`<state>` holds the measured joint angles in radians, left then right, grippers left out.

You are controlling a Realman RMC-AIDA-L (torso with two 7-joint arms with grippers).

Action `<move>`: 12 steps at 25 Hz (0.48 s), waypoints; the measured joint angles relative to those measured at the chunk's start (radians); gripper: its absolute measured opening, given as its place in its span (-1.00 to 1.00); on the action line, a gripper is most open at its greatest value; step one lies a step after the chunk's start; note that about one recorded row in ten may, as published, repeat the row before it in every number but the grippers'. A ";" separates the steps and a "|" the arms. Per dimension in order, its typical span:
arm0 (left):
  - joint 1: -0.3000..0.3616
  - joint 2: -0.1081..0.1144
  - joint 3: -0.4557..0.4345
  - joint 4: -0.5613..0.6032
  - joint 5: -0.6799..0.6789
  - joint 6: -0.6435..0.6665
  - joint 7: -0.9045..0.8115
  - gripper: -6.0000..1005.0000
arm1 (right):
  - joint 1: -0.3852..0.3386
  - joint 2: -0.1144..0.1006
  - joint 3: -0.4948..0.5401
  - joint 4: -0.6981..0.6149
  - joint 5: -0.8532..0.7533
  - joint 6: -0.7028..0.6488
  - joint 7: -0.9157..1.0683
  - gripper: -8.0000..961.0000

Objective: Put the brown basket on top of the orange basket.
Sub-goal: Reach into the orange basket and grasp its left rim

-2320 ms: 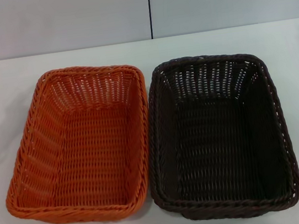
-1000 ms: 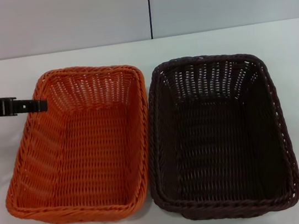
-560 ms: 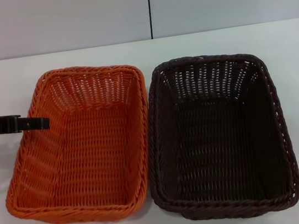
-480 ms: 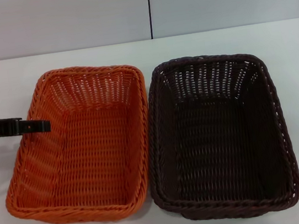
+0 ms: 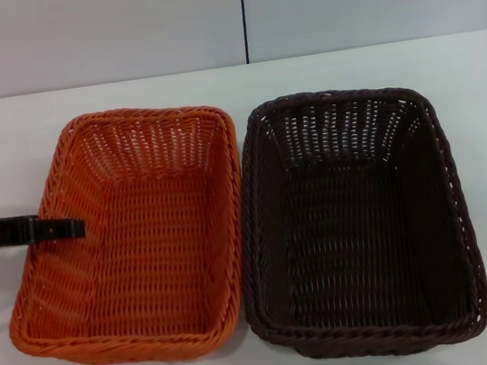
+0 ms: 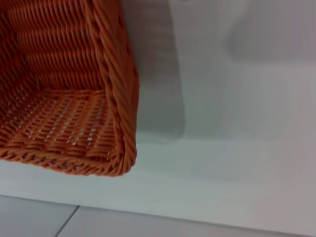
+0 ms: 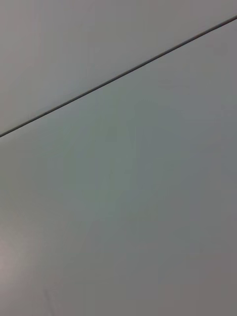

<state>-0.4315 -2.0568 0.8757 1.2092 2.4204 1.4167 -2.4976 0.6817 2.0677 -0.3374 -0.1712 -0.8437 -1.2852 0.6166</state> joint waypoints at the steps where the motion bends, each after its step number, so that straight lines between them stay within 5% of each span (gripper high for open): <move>1: 0.002 -0.001 0.001 -0.003 0.000 0.000 0.000 0.49 | 0.000 0.000 0.000 -0.001 0.000 0.000 0.000 0.23; 12: 0.005 -0.002 0.009 -0.049 0.000 -0.001 0.003 0.48 | -0.005 0.000 0.000 -0.007 0.000 0.011 0.000 0.23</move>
<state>-0.4263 -2.0585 0.8849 1.1605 2.4204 1.4159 -2.4942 0.6765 2.0677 -0.3374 -0.1780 -0.8437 -1.2744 0.6166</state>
